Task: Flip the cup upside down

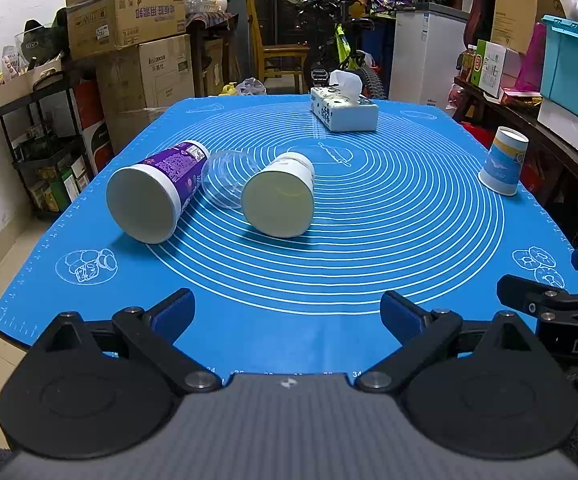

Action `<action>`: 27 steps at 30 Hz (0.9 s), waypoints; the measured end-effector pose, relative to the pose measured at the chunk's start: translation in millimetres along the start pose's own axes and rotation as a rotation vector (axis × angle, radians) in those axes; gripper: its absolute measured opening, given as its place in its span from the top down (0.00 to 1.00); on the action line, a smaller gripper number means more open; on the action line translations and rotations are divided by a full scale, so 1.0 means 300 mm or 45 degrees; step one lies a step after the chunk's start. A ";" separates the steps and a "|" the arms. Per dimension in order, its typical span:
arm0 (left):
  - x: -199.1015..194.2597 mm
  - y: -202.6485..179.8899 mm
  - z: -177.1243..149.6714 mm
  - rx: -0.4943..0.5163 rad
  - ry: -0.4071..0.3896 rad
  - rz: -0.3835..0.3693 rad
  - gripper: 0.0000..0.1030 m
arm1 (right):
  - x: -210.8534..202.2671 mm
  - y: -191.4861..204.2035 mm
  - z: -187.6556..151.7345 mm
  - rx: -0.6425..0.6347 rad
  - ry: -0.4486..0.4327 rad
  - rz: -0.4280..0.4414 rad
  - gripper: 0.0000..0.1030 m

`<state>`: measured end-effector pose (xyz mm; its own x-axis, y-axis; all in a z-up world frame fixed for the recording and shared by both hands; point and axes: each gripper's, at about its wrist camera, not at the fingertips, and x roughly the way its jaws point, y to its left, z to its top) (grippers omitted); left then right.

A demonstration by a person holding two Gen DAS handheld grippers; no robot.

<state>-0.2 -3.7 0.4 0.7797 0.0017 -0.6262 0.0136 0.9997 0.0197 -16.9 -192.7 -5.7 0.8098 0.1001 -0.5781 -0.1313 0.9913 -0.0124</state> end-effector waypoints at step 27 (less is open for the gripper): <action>0.002 -0.002 -0.002 0.003 0.002 0.002 0.05 | -0.001 0.000 -0.001 0.000 0.005 -0.001 0.07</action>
<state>0.0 -4.4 -0.4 0.7786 0.0037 -0.6275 0.0138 0.9996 0.0230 -17.4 -192.9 -5.9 0.8074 0.0988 -0.5816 -0.1304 0.9914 -0.0126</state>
